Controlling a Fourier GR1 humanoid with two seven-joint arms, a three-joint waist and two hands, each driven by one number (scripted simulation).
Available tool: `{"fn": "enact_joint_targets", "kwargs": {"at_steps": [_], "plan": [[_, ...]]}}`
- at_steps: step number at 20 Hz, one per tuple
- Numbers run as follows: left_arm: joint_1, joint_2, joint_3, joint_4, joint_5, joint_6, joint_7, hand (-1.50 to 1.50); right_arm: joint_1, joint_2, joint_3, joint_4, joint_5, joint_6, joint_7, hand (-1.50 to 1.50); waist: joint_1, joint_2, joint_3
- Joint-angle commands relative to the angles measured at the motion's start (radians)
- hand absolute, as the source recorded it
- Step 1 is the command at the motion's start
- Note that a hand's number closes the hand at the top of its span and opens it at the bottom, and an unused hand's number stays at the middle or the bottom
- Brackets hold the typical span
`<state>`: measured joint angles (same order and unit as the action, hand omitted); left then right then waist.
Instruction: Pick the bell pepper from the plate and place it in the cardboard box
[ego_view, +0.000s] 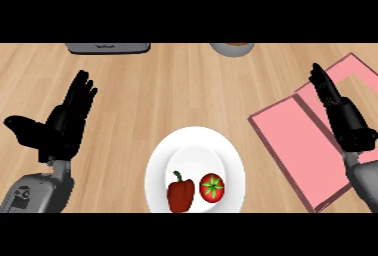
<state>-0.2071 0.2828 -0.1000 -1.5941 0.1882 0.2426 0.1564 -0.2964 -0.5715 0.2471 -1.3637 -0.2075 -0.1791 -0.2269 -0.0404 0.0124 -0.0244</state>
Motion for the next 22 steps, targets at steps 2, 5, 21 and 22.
{"fn": "enact_joint_targets", "kwargs": {"at_steps": [2, 5, 21, 22], "plan": [[0.096, 0.025, 0.024, -0.071, 0.030, -0.039, 0.015, 0.00, 0.073, 0.042, -0.007, -0.131, -0.035, -0.024, 0.101, -1.50, 0.040, -0.018, 0.024], [0.142, 0.083, 0.094, -0.028, 0.093, -0.093, 0.025, 0.00, 0.174, 0.214, 0.115, -0.287, -0.071, -0.123, 0.197, -1.50, 0.030, -0.027, 0.022], [0.214, 0.117, 0.152, -0.053, 0.183, -0.181, 0.062, 0.00, 0.454, 0.019, 0.426, -0.632, 0.692, -0.385, 0.398, -1.50, 0.024, -0.023, 0.014], [0.228, 0.098, 0.140, -0.050, 0.170, -0.169, 0.046, 0.00, 0.436, 0.016, 0.438, -0.618, 0.744, -0.363, 0.458, -1.50, 0.031, -0.023, 0.010]]}}
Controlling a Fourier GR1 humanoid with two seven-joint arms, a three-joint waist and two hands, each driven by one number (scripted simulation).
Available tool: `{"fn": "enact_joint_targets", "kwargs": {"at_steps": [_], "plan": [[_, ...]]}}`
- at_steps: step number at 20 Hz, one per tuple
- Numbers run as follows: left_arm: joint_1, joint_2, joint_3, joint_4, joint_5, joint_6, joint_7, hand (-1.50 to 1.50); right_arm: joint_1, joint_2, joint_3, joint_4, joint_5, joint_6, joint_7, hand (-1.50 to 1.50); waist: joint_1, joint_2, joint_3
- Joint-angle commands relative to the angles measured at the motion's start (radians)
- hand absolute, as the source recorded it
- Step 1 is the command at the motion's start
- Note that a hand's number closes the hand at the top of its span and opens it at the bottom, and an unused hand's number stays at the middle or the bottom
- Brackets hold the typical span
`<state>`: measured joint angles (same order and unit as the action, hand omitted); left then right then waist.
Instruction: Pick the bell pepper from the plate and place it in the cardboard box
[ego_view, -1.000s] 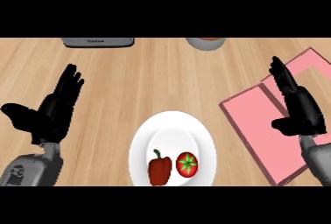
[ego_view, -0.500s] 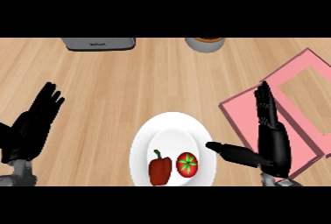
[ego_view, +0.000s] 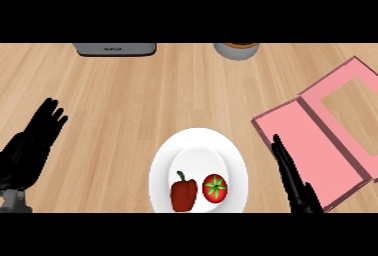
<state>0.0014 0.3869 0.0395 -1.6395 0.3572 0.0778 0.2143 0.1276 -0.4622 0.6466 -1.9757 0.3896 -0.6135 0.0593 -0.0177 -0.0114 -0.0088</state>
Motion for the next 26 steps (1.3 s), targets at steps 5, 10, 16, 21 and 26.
{"fn": "enact_joint_targets", "kwargs": {"at_steps": [5, 10, 16, 21, 26], "plan": [[-0.019, -0.006, -0.004, -0.008, -0.002, 0.002, 0.005, 0.00, -0.045, -0.186, 0.046, -0.083, 0.255, 0.307, 0.478, -1.50, 0.012, 0.009, -0.005], [-0.013, -0.020, -0.028, -0.018, -0.012, -0.005, 0.004, 0.00, -0.151, -0.065, 0.153, -0.162, 0.317, 0.546, 0.831, -1.50, 0.035, 0.010, -0.001], [-0.013, -0.008, 0.000, 0.028, 0.010, -0.049, -0.017, 0.00, -0.319, 0.207, 0.214, -0.165, 0.245, 0.788, 1.207, -1.50, 0.036, 0.012, 0.004], [-0.040, -0.009, 0.001, 0.003, 0.000, -0.031, 0.022, 0.00, -0.399, 0.326, 0.181, -0.087, 0.221, 0.888, 1.318, -1.50, 0.024, 0.010, 0.006], [-0.016, -0.012, 0.022, 0.003, 0.011, -0.056, -0.004, 0.00, -0.470, 0.442, 0.148, 0.076, 0.218, 0.904, 1.311, -1.50, 0.028, 0.012, 0.007]]}}
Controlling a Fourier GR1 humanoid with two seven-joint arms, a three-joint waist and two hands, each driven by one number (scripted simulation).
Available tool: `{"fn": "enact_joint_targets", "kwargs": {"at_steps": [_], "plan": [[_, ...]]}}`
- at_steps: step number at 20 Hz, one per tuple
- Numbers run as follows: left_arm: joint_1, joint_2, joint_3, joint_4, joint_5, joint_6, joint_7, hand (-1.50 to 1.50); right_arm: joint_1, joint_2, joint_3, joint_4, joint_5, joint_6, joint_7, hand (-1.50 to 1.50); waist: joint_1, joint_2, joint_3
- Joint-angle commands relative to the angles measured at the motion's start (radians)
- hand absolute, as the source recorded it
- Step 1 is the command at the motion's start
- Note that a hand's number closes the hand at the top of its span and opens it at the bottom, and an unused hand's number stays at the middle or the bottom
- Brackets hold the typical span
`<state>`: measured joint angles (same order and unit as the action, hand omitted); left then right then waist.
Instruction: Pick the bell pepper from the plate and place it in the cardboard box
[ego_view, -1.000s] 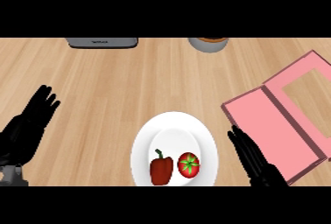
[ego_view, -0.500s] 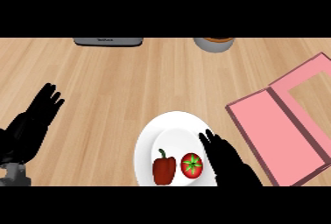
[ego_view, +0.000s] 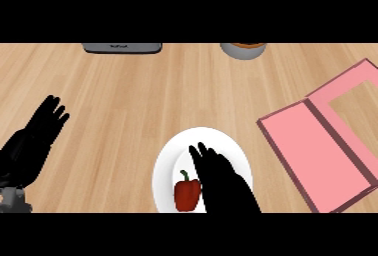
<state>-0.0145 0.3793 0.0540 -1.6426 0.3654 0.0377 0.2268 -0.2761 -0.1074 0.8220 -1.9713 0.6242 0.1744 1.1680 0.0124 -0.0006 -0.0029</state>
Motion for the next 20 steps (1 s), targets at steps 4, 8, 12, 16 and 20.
{"fn": "enact_joint_targets", "kwargs": {"at_steps": [4, 8, 12, 16, 20], "plan": [[0.075, -0.020, -0.005, -0.080, -0.018, 0.006, 0.005, 0.00, -0.007, 0.097, 0.005, 0.056, 0.037, 0.099, 0.188, -1.50, -0.004, -0.003, 0.002], [0.066, -0.021, 0.005, -0.078, -0.023, -0.012, 0.008, 0.00, 0.003, 0.104, 0.038, 0.098, 0.048, 0.071, 0.150, -1.50, -0.005, -0.002, 0.002], [0.008, -0.038, 0.020, 0.007, -0.037, -0.027, -0.023, 0.00, -0.032, 0.106, 0.013, 0.102, 0.056, 0.084, 0.120, -1.50, -0.013, 0.000, 0.002], [-0.004, -0.020, 0.049, -0.031, -0.021, -0.022, 0.044, 0.00, -0.020, 0.106, 0.011, 0.067, 0.097, 0.110, 0.105, -1.50, -0.013, -0.001, 0.003], [-0.022, -0.047, 0.024, 0.006, -0.052, -0.011, 0.023, 0.00, -0.060, 0.106, 0.038, 0.111, 0.070, 0.135, 0.163, -1.50, -0.014, -0.002, 0.002]]}}
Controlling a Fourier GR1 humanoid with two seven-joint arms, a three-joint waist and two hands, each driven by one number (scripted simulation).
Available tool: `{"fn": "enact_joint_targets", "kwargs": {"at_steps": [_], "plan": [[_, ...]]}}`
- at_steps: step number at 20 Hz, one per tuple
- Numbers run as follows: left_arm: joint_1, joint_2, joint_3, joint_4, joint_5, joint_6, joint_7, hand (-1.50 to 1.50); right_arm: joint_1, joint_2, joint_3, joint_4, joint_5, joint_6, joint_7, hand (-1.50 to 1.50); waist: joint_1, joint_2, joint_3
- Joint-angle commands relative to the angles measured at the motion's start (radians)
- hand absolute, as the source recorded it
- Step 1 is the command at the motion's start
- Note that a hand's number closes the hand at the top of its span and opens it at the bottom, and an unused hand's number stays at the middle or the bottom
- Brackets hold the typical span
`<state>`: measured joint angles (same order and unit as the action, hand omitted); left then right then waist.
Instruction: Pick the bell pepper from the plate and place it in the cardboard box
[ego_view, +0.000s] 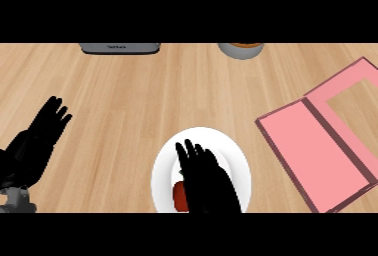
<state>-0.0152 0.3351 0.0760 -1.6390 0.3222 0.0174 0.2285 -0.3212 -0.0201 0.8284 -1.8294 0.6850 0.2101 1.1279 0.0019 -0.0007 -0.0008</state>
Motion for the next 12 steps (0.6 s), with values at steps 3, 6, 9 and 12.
{"fn": "enact_joint_targets", "kwargs": {"at_steps": [3, 6, 9, 12], "plan": [[-0.030, -0.021, 0.001, 0.034, -0.021, 0.003, -0.005, 0.00, -0.044, 0.019, -0.016, 0.093, -0.009, 0.036, 0.122, -1.50, 0.000, 0.001, 0.000], [-0.007, 0.001, 0.029, 0.024, 0.000, -0.027, 0.001, 0.00, -0.068, 0.019, -0.024, 0.123, -0.032, 0.038, 0.135, -1.50, 0.004, 0.001, 0.000], [-0.031, -0.031, 0.007, 0.036, -0.033, 0.011, 0.007, 0.00, -0.046, 0.019, 0.050, 0.145, -0.030, -0.031, 0.163, -1.50, 0.002, 0.001, 0.000], [-0.013, -0.010, 0.042, 0.036, -0.009, -0.034, -0.028, 0.00, -0.015, 0.019, 0.049, 0.171, -0.013, -0.006, 0.135, -1.50, -0.001, 0.000, 0.000]]}}
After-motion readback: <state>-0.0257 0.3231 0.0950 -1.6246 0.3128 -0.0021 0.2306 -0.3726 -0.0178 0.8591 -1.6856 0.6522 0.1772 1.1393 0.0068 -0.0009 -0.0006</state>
